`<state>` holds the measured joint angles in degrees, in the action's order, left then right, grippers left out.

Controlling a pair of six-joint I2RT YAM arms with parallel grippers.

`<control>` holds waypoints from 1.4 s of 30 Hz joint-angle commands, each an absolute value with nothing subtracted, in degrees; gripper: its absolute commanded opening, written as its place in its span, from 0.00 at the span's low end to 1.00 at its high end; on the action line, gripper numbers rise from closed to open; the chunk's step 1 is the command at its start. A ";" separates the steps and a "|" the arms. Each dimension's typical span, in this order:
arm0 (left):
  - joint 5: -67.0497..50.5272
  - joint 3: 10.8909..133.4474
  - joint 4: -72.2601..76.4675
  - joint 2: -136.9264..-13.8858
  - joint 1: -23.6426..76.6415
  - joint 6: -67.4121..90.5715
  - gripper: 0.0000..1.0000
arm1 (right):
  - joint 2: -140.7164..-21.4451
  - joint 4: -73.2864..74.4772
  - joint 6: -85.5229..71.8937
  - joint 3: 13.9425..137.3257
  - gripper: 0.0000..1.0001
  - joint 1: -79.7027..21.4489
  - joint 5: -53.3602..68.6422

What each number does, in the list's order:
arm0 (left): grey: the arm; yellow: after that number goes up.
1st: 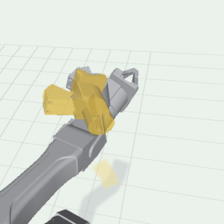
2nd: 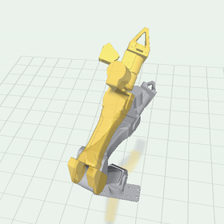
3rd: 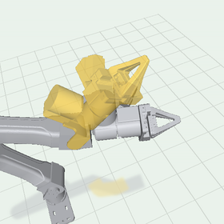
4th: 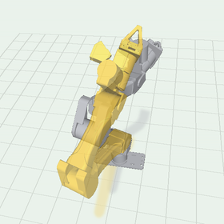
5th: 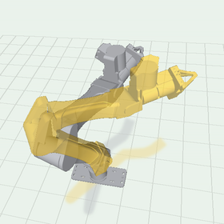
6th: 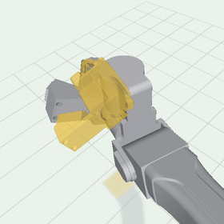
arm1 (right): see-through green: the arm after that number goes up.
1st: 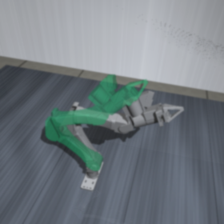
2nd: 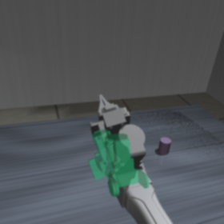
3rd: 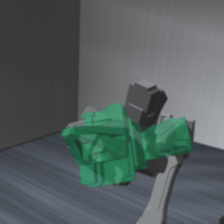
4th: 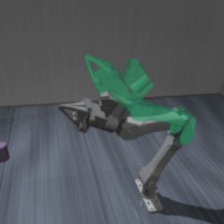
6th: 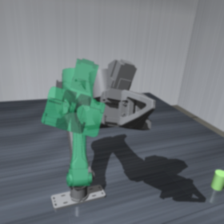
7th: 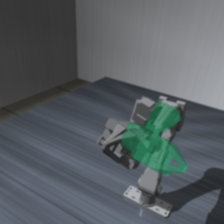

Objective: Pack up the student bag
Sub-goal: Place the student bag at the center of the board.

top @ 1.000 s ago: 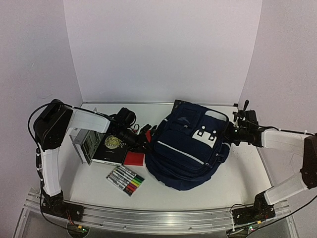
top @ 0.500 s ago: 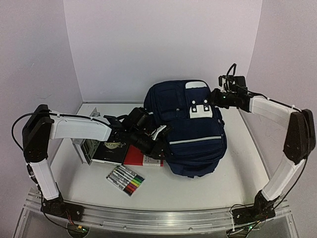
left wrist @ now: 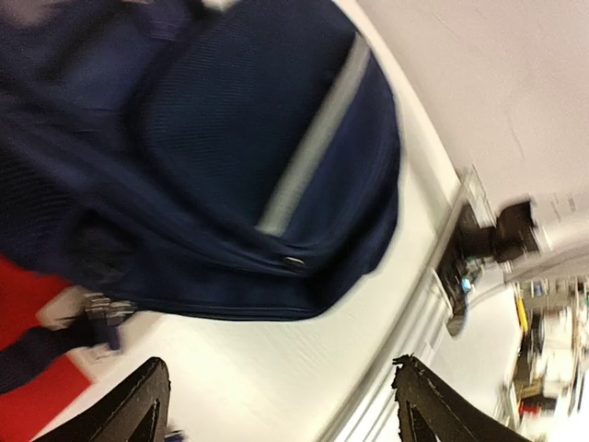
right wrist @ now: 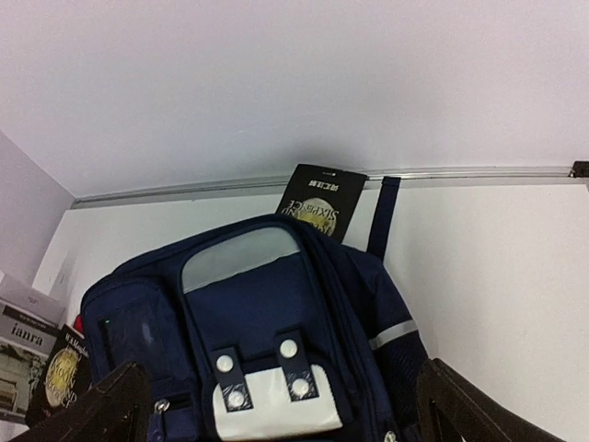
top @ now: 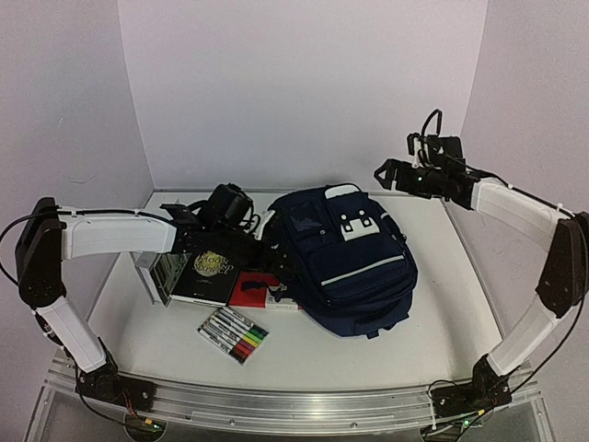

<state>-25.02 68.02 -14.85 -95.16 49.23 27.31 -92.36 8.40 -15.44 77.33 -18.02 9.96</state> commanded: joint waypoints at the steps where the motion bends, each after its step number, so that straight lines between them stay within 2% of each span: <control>1: -23.02 64.53 -13.43 -94.16 43.16 32.45 0.84 | -85.31 13.72 -13.18 72.27 0.96 -27.21 5.82; 5: -24.13 64.49 -12.39 -96.27 42.60 31.30 0.80 | -84.71 15.78 -12.74 68.53 0.89 -35.00 5.17; 11: -24.30 62.37 -9.98 -97.90 42.10 32.27 0.74 | -90.55 18.65 -11.54 67.41 0.87 -45.58 -2.18; 16: -26.59 59.30 -4.73 -97.79 42.09 34.07 0.83 | -96.93 19.57 -12.43 69.57 0.87 -51.22 -9.14; 20: -26.30 58.96 -4.79 -97.86 42.15 35.59 0.84 | -101.78 19.82 -13.50 71.54 0.82 -54.35 -12.73; 23: -24.79 57.92 -4.78 -98.04 42.15 35.38 0.82 | -106.28 20.05 -16.68 72.66 0.70 -54.78 -16.40; 25: -23.91 57.91 -5.38 -98.54 42.19 34.49 0.79 | -108.16 20.21 -19.15 73.10 0.57 -54.92 -18.96; 26: -23.60 57.78 -5.40 -98.67 42.20 34.13 0.78 | -108.70 20.21 -20.47 73.28 0.50 -54.88 -19.78; 29: -23.99 57.36 -4.24 -98.77 42.35 32.97 0.75 | -107.87 20.17 -23.06 73.70 0.18 -54.92 -21.62; 31: -24.49 57.33 -3.44 -98.63 42.89 32.04 0.72 | -105.86 19.97 -23.87 73.86 0.03 -54.96 -21.90; 32: -24.64 57.50 -3.18 -98.59 43.26 31.37 0.70 | -104.86 19.85 -24.32 73.96 0.00 -54.93 -21.97; 37: -24.91 59.25 -2.79 -99.36 44.80 29.35 0.52 | -98.97 19.14 -25.97 74.20 0.00 -54.90 -20.28; 42: -24.96 60.52 -1.83 -100.26 46.16 28.69 0.43 | -96.95 19.07 -27.96 74.76 0.00 -54.93 -18.87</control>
